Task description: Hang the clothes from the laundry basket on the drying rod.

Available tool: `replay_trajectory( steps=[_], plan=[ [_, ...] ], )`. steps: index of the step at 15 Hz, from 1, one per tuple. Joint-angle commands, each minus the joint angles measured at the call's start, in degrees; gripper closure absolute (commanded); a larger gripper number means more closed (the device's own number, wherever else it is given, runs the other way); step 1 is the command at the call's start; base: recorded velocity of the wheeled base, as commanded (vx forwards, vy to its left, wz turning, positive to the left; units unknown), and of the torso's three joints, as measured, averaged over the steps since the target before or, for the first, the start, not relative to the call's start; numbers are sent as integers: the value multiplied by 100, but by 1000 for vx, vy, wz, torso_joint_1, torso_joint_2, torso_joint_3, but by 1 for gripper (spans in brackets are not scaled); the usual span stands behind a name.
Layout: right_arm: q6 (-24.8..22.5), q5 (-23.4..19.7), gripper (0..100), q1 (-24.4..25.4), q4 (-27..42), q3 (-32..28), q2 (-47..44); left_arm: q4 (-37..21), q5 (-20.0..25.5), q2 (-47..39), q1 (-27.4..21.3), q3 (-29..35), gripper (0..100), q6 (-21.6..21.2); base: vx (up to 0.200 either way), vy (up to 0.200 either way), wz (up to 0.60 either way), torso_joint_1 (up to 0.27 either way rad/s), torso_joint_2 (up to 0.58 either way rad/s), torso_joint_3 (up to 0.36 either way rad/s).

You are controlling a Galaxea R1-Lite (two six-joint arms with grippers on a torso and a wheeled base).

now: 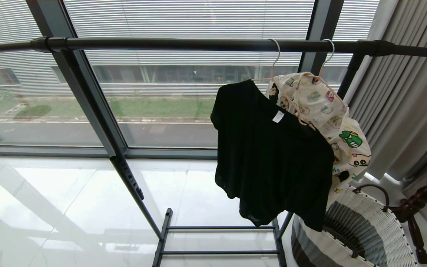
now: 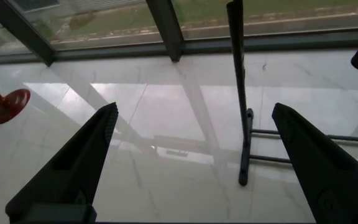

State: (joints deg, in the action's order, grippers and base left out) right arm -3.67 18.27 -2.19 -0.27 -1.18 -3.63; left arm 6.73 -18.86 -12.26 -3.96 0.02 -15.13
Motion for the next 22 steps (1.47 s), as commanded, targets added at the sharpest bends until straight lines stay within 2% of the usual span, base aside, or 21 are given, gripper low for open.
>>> replay_trajectory(
  steps=[1,3,4,5,6,7,9,10,15,17,18,19,22],
  plan=[
    [-2,-8,0,8,0,4,-41,-365,14,690,-333,6,0,186,0,0,0,0,0,0],
    [33,-17,0,0,0,4,-41,-392,-188,400,-201,24,0,186,0,0,0,0,0,0],
    [42,-17,0,0,0,13,-41,-392,-259,84,80,24,0,186,0,0,0,0,0,0],
    [51,-17,0,0,0,13,-41,-392,-250,-145,572,24,0,194,0,0,0,0,0,0],
    [51,-17,0,8,0,13,-41,-392,-241,-145,774,15,0,221,0,0,0,0,0,0],
    [51,-17,0,8,-8,13,-41,-392,-241,224,809,15,0,221,0,0,0,0,0,0],
    [51,-17,0,0,-96,57,-41,-374,-259,717,800,-2,0,318,0,0,0,0,0,0],
    [42,-17,0,0,-193,109,-41,-383,-285,708,809,-2,0,599,0,0,0,0,0,0],
    [24,-8,0,0,-360,118,-41,-383,-206,725,730,-2,0,590,0,0,0,0,0,0],
    [24,-8,0,0,-360,118,-41,-383,-215,875,528,-2,0,608,0,0,0,0,0,0],
    [24,-17,0,0,-360,118,-41,-374,-136,1226,335,-2,0,502,0,0,0,0,0,0],
    [15,-17,0,0,-360,118,-41,-374,5,1226,335,-2,0,476,0,0,0,0,0,0],
    [15,-26,0,0,-360,118,-41,-365,58,1226,335,-2,0,476,0,0,0,0,0,0]
  ],
)
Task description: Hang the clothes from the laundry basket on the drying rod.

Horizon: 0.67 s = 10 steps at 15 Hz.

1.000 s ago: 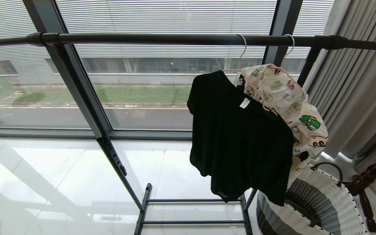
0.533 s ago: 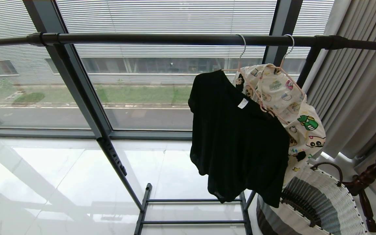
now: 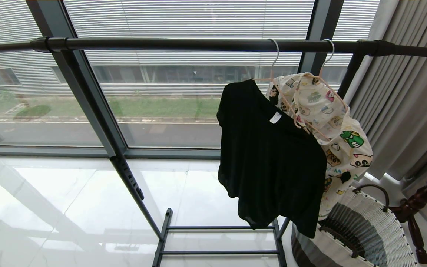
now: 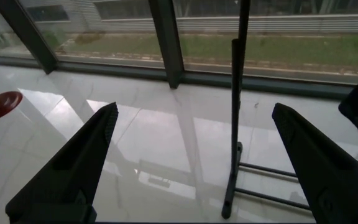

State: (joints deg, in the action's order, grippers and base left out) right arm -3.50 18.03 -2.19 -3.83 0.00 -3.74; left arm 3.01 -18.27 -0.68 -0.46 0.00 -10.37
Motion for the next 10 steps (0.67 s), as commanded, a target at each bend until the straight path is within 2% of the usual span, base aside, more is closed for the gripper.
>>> replay_trajectory(
  steps=[1,4,6,7,9,10],
  plan=[
    [-2,-10,0,0,-4,0,-30,7,-1,68,-15,0,0,-8,0,0,0,0,0,0],
    [-28,-1,0,0,-13,0,-30,7,8,68,-15,0,0,-35,0,0,0,0,0,0],
    [-257,-1,0,8,-320,0,-30,42,351,68,-15,0,0,-35,0,0,0,0,0,0],
    [-309,-1,0,0,-531,0,-30,340,439,68,-15,0,0,-35,0,0,0,0,0,0],
    [-309,-1,0,8,-698,0,-30,437,1115,68,-15,0,0,71,0,0,0,0,0,0],
    [-301,-1,0,0,-681,0,-30,358,1704,68,-15,0,0,194,0,0,0,0,0,0]
  ],
)
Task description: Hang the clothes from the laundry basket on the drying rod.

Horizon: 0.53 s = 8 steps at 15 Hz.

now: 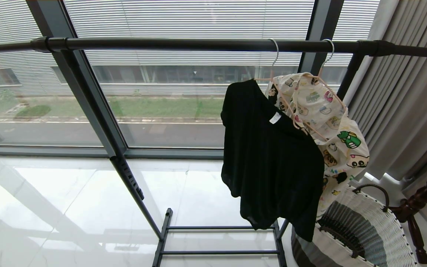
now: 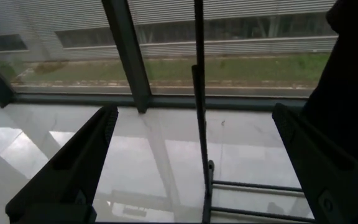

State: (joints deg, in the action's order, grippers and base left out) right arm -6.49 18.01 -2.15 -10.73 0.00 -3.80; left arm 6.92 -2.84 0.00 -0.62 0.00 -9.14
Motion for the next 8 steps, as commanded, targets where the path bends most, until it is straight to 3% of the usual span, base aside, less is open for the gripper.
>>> replay_trajectory(
  steps=[1,3,5,6,7,8],
  plan=[
    [-2,1,0,4,62,0,-15,-314,636,0,1,0,0,185,0,0,0,0,0,0],
    [7,-25,0,74,247,0,46,-429,1374,-9,1,0,0,422,0,0,0,0,0,0],
    [-19,-394,0,232,616,0,363,-429,1339,0,1,0,0,440,0,0,0,0,0,0],
    [-28,-500,0,232,598,0,380,-420,1084,0,1,0,0,440,0,0,0,0,0,0],
    [33,-807,0,232,607,0,380,-429,187,0,1,0,0,475,0,0,0,0,0,0],
    [112,-1185,0,232,607,0,380,-517,-41,0,1,0,0,800,0,0,0,0,0,0]
  ],
)
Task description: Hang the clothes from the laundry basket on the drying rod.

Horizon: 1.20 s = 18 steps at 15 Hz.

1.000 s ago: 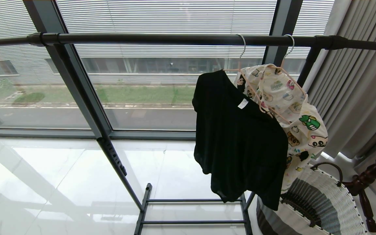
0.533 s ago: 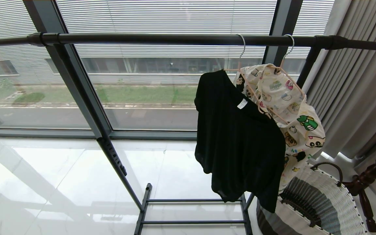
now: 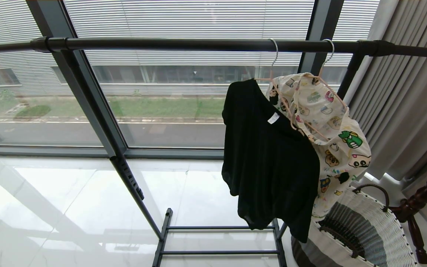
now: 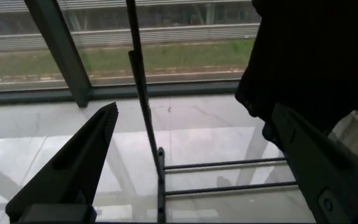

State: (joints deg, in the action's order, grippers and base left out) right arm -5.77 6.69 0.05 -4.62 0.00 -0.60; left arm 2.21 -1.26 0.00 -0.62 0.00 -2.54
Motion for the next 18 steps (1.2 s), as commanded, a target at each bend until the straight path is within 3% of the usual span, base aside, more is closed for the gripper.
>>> replay_trajectory(
  steps=[1,2,3,4,6,12,15,18],
  plan=[
    [32,-617,0,13,-4,0,60,-106,-208,0,1,0,0,403,0,0,0,0,0,0],
    [32,-1100,0,13,23,0,60,-142,-217,0,1,0,0,394,0,0,0,0,0,0],
    [67,-1214,0,13,93,0,60,-159,-208,0,1,0,0,385,0,0,0,0,0,0],
    [374,-1109,0,13,216,0,60,-159,-217,0,1,0,0,385,0,0,0,0,0,0],
    [647,-467,0,13,313,0,60,-150,-208,0,1,0,0,412,0,0,0,0,0,0],
    [831,-467,0,13,321,0,60,-177,-208,0,1,0,0,368,0,0,0,0,0,0],
    [831,-467,0,13,321,0,60,-185,-191,0,1,0,0,69,0,0,0,0,0,0],
    [831,-467,0,13,313,0,60,-238,-191,0,1,0,0,201,0,0,0,0,0,0]
  ],
)
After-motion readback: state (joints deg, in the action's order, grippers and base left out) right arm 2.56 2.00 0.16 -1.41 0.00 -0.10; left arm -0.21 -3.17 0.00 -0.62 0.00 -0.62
